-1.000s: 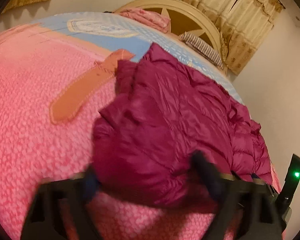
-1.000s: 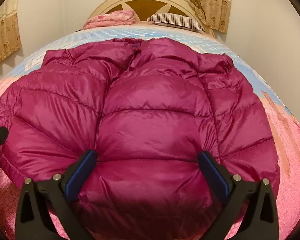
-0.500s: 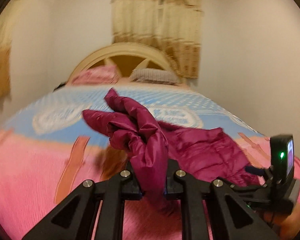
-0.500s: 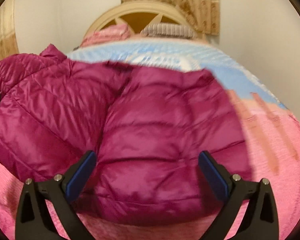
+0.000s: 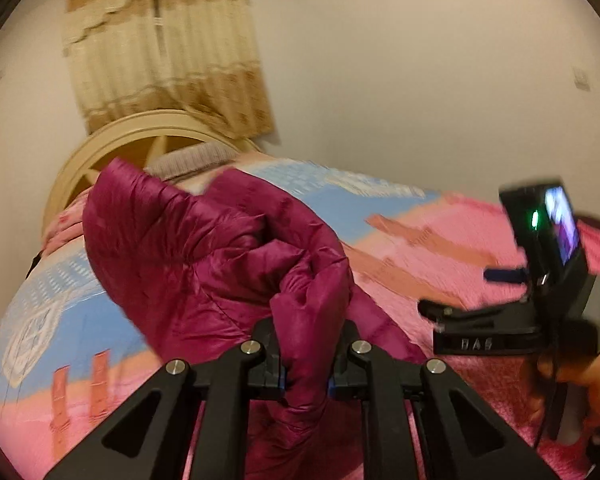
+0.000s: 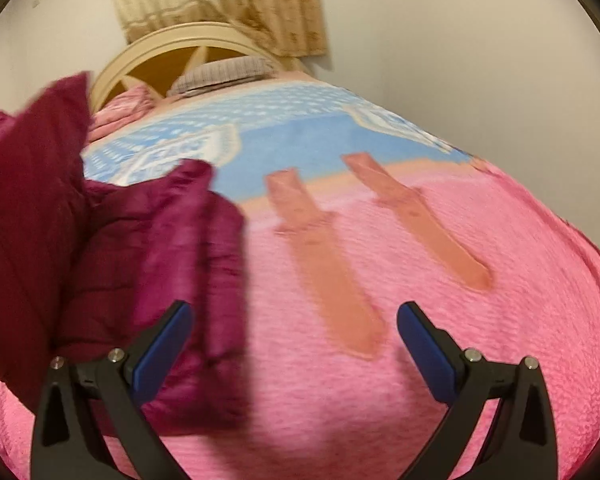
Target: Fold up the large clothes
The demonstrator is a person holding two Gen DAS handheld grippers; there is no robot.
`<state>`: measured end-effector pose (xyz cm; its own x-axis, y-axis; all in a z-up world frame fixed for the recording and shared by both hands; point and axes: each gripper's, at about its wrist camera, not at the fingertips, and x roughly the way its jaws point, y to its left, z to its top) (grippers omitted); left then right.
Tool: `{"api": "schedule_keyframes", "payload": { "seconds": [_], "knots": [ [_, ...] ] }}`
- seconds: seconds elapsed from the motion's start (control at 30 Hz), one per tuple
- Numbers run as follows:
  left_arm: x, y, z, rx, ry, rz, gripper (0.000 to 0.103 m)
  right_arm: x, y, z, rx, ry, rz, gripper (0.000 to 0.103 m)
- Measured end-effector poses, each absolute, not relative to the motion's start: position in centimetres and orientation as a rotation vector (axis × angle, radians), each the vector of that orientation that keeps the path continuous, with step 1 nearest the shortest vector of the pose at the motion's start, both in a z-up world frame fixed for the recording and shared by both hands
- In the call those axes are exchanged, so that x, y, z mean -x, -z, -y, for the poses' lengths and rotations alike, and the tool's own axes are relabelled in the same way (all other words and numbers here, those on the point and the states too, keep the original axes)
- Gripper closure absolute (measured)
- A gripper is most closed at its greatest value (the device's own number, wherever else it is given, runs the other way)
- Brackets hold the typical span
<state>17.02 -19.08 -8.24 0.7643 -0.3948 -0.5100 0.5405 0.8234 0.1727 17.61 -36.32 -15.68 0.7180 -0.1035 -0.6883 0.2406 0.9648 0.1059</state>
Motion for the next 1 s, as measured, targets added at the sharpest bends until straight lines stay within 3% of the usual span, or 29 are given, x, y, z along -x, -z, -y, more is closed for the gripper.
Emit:
{"api": "schedule_keyframes", "payload": {
  "seconds": [0.3, 0.53, 0.57, 0.6, 0.63, 0.67, 0.7, 0.9, 1.0],
  "knots": [
    [-18.3, 14.1, 22.6, -0.405, 0.559, -0.589, 0.089, -16.0, 17.3, 39.8, -0.267, 0.238, -0.77, 0.0],
    [-16.4, 11.8, 23.0, -0.405, 0.508, -0.551, 0.081, -16.2, 18.2, 40.7, -0.283, 0.241, -0.777, 0.0],
    [-15.9, 11.3, 23.2, -0.42, 0.499, -0.528, 0.071, -16.2, 18.2, 40.8, -0.286, 0.243, -0.775, 0.0],
    [-15.0, 10.8, 23.2, -0.435, 0.49, -0.496, 0.051, -16.2, 18.1, 41.0, -0.289, 0.246, -0.772, 0.0],
    [-14.4, 10.2, 23.0, -0.437, 0.48, -0.462, 0.038, -16.3, 18.1, 41.1, -0.292, 0.246, -0.772, 0.0],
    [-13.7, 9.5, 22.5, -0.422, 0.461, -0.429, 0.013, -16.4, 18.0, 41.2, -0.291, 0.246, -0.772, 0.0],
    [-13.3, 9.0, 22.1, -0.403, 0.452, -0.405, 0.008, -16.5, 18.0, 41.3, -0.288, 0.25, -0.769, 0.0],
    [-13.6, 6.3, 17.2, -0.328, 0.373, -0.301, 0.007, -16.4, 16.5, 41.3, -0.284, 0.252, -0.735, 0.0],
    [-19.3, 7.2, 11.9, -0.22, 0.187, -0.421, 0.007, -16.6, 13.4, 39.8, -0.262, 0.211, -0.677, 0.0]
  ]
}}
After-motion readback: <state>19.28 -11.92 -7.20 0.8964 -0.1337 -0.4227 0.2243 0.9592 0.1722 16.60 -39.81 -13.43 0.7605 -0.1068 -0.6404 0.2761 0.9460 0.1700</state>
